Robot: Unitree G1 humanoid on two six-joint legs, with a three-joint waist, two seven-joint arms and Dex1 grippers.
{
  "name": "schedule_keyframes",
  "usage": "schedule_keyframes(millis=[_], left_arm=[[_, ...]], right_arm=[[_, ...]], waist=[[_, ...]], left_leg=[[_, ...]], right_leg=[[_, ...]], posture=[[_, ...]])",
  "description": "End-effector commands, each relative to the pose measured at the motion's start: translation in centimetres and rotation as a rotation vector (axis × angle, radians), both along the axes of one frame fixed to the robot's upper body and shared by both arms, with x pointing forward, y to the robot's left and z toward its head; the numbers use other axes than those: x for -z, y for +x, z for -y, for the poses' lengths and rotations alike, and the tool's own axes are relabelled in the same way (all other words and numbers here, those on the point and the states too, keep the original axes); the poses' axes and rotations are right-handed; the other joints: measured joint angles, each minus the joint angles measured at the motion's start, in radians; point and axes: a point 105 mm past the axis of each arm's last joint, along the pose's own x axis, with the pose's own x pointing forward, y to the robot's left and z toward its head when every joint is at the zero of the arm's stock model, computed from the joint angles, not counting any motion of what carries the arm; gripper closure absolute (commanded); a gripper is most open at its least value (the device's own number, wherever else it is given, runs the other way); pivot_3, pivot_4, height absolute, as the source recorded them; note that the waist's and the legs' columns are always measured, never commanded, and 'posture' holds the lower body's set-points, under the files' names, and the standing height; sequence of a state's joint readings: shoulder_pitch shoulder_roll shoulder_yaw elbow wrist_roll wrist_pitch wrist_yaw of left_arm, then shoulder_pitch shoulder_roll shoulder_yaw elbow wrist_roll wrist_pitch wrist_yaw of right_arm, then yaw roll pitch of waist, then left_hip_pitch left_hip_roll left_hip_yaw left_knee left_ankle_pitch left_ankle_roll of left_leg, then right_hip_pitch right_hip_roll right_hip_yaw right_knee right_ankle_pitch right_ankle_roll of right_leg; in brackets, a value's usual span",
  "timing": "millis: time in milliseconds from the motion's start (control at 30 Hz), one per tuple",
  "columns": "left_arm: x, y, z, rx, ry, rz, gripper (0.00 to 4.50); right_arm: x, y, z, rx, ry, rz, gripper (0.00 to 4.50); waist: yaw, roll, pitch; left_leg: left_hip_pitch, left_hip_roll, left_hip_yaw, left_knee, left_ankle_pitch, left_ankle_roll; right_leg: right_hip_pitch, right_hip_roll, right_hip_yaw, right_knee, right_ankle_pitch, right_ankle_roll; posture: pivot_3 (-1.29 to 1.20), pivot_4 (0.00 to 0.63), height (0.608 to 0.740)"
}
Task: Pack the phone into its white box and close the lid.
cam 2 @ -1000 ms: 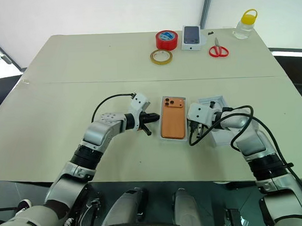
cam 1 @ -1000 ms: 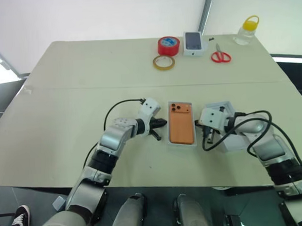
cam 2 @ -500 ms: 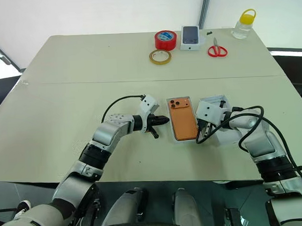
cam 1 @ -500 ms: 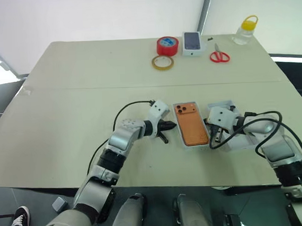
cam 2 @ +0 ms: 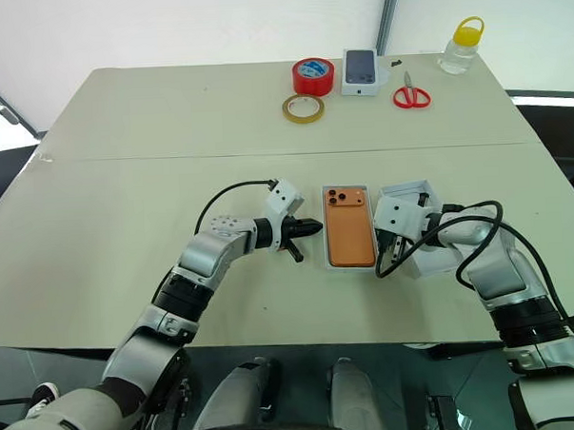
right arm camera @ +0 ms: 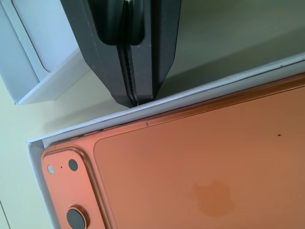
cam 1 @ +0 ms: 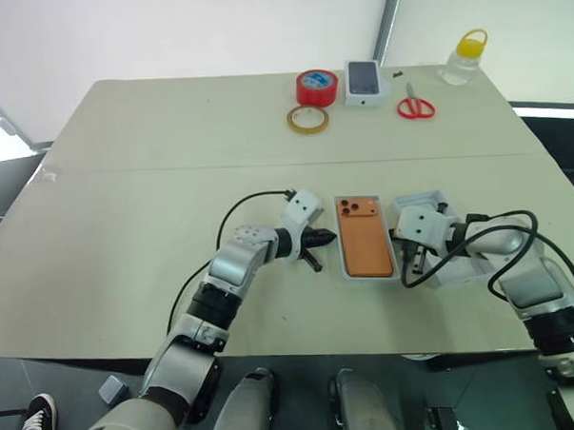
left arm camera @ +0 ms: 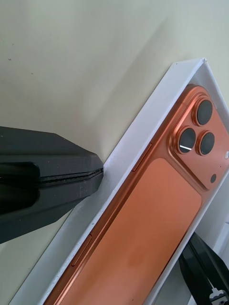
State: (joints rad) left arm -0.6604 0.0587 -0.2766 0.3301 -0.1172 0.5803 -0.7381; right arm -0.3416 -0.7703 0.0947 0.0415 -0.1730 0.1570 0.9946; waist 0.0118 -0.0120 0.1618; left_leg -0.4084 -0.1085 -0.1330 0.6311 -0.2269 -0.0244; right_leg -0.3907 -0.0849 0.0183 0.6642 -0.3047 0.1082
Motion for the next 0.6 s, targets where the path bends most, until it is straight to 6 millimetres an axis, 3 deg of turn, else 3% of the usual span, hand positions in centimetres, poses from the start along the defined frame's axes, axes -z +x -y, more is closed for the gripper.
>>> schedule_keyframes(millis=[33, 267, 433, 600], left_arm=[[-0.5, -0.9, 1.5, 0.045, -0.029, 0.010, 4.48], [-0.6, -0.5, -0.2, 0.012, -0.025, 0.032, 4.48], [-1.1, 1.1, -1.9, -0.065, -0.026, 0.064, 4.48], [-1.6, 1.3, -2.1, -0.079, -0.043, 0.075, 4.48]], right_arm=[[-0.8, -0.7, -2.9, -0.142, 0.018, 0.028, 4.46], [-1.4, 0.2, -1.7, -0.097, -0.009, 0.060, 4.46], [-1.5, 0.4, -1.2, -0.090, -0.020, 0.051, 4.46], [-1.5, 1.4, -0.9, -0.071, -0.035, 0.084, 4.46]], waist=[[0.000, 0.000, 0.000], [-0.009, 0.000, 0.000], [-0.018, 0.000, 0.000], [-0.025, 0.000, 0.000]], left_leg=[[0.000, 0.000, 0.000, 0.000, 0.000, 0.000], [0.000, 0.001, 0.000, 0.000, 0.000, 0.000], [0.000, 0.001, 0.000, 0.000, 0.000, 0.000], [0.000, 0.001, 0.000, 0.000, 0.000, -0.001]], right_leg=[[0.000, 0.000, 0.000, 0.000, 0.000, 0.000], [-0.001, 0.001, 0.001, 0.001, 0.000, 0.000], [-0.001, 0.002, 0.001, 0.001, 0.000, 0.000], [-0.001, 0.002, 0.001, 0.002, 0.000, 0.000]], posture=[[0.00, 0.150, 0.740], [0.00, 0.150, 0.740], [0.00, 0.150, 0.740], [0.00, 0.150, 0.740]])
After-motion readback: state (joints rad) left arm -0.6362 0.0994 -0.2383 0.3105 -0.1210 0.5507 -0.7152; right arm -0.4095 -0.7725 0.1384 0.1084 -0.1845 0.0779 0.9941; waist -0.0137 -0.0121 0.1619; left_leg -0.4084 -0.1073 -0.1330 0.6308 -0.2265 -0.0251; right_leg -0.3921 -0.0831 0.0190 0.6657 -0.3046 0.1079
